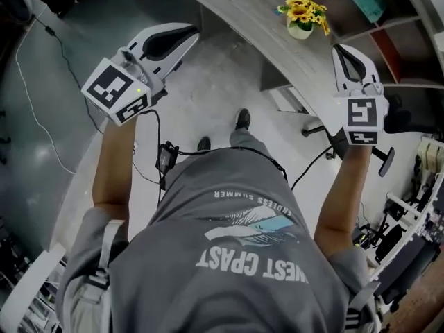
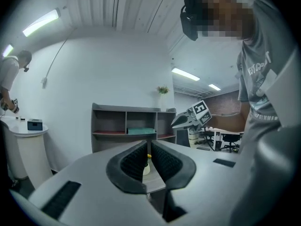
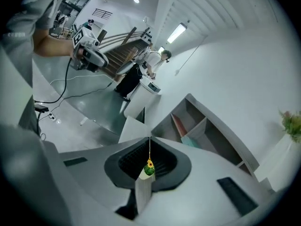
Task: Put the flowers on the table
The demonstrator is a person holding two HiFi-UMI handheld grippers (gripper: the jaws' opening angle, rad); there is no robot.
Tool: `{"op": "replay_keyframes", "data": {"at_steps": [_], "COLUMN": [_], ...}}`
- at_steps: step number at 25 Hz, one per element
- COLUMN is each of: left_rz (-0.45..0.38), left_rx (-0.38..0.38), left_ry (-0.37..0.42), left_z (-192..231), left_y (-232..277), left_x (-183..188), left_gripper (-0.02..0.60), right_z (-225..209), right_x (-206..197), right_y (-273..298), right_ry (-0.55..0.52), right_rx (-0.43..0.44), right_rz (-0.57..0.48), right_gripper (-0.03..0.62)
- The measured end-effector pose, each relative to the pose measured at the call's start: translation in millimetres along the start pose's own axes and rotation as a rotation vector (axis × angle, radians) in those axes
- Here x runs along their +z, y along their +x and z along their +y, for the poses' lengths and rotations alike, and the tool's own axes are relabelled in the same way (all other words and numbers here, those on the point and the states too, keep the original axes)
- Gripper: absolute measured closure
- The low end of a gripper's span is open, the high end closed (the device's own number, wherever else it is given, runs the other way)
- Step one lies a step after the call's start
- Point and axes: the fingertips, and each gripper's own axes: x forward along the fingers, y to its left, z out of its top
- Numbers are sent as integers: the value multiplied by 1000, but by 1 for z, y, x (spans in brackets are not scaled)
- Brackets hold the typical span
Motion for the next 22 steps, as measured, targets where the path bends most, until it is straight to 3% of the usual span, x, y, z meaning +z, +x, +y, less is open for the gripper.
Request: {"op": "replay_keyframes", "data": {"at_steps": [11,22], "left_rz": [-19,-44], "left_rx": [-7,-3], "left_ry": [61,84], "left_z": [-17,-45], "left_y": [-36,-75], "left_x": [21,28], "left_gripper": [543,543], "right_z": [25,50], "right_x": [70,77], "right_y": [-93,-152], "right_ry": [50,16], "right_rx": [-6,-54], "right_rz": [-142,-96], "right_gripper": [567,568]}}
